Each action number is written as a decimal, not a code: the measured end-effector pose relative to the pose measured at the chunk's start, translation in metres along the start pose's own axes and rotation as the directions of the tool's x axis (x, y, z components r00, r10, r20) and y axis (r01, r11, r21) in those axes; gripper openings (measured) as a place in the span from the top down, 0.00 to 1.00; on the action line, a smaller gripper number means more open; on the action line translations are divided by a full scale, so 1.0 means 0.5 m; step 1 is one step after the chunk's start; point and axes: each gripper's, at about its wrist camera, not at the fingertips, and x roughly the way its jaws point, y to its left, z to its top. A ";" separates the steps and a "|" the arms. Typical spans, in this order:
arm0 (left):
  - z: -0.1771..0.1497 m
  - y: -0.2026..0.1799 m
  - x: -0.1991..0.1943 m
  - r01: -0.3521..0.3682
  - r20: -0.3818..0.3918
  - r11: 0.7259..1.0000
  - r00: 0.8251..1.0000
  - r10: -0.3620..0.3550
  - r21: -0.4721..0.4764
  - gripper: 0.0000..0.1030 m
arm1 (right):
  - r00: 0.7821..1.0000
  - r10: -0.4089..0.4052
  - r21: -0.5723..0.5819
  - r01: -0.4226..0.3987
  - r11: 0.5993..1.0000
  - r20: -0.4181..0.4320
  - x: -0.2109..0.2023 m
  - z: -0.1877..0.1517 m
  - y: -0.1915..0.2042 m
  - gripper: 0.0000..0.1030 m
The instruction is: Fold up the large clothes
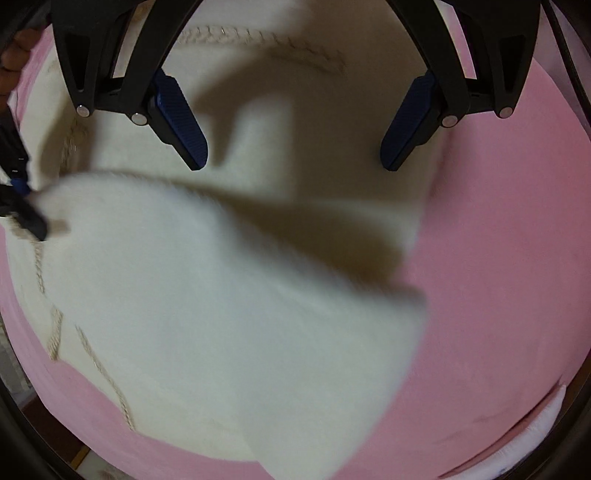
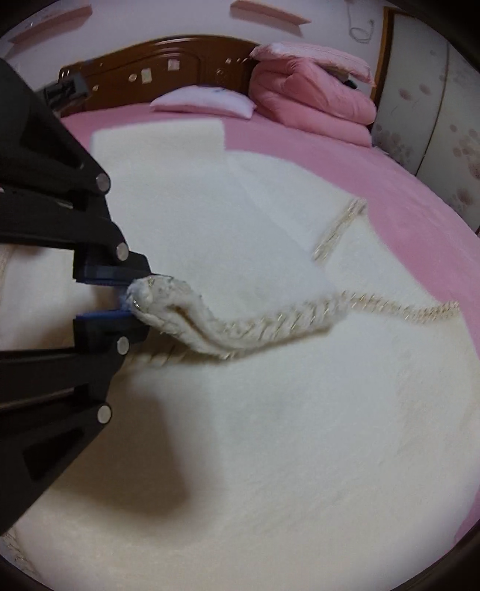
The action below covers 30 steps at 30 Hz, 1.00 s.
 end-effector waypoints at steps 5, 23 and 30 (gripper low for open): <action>0.052 0.039 -0.016 -0.039 0.079 0.998 0.996 0.042 -0.044 0.09 | 0.985 0.130 -0.180 -0.109 0.978 0.115 -0.116 0.057 0.109 0.92; -0.023 0.166 -0.004 0.005 -0.055 0.978 0.998 -0.017 -0.208 0.19 | 0.902 -0.396 -0.018 0.405 0.914 0.174 -0.144 0.033 -0.129 0.64; -0.093 0.099 -0.114 0.249 -0.057 0.968 0.967 -0.249 -0.018 0.73 | 0.971 -0.139 -0.165 0.172 0.971 0.194 -0.139 -0.014 -0.026 0.70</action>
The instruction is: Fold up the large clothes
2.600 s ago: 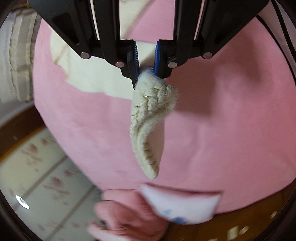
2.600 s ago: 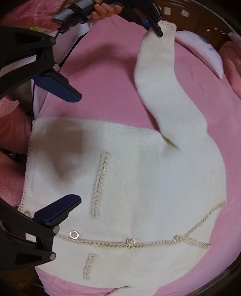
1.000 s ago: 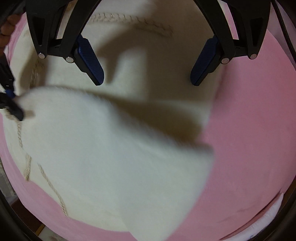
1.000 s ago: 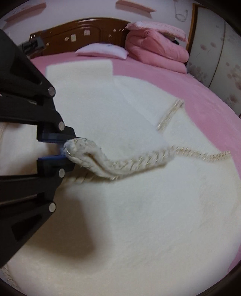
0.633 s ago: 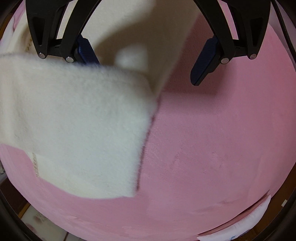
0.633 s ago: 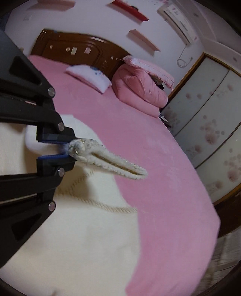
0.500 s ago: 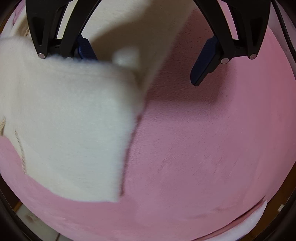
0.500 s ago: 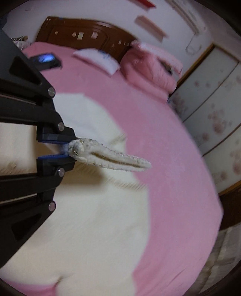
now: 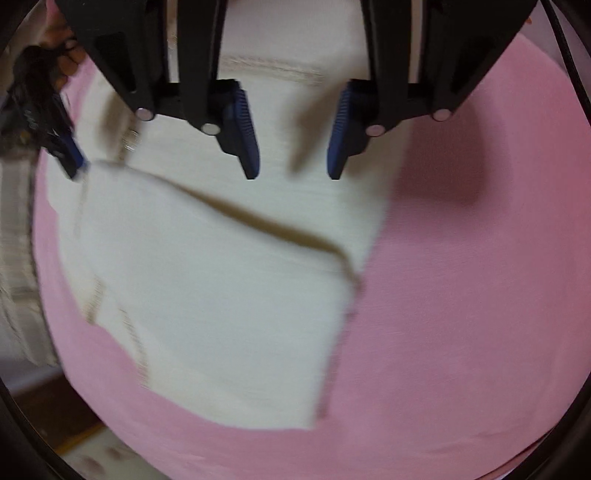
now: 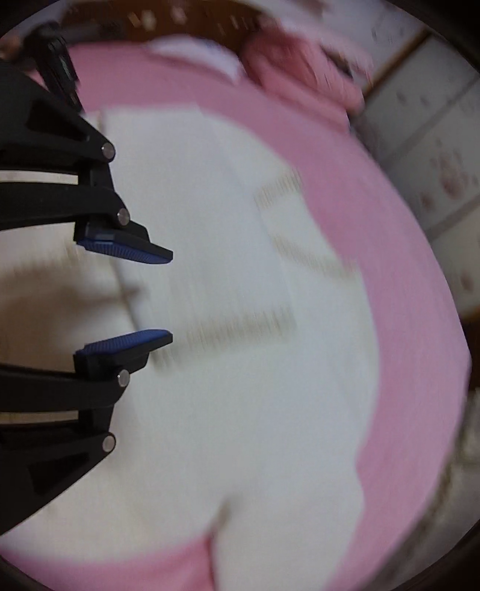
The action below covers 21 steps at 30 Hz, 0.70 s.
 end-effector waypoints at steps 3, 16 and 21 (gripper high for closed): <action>0.007 -0.047 0.022 0.053 -0.012 0.997 0.999 -0.053 0.051 0.79 | 0.979 0.175 -0.043 -0.180 0.983 -0.105 0.072 -0.034 0.067 1.00; 0.084 0.112 0.022 -0.080 0.024 0.996 0.996 0.081 -0.026 0.71 | 0.998 -0.055 -0.141 0.056 0.988 0.005 0.107 -0.022 -0.016 1.00; 0.057 0.116 -0.015 -0.187 0.094 0.981 0.979 0.181 0.058 0.71 | 0.964 -0.242 -0.185 0.260 0.948 0.115 0.034 -0.005 -0.097 0.97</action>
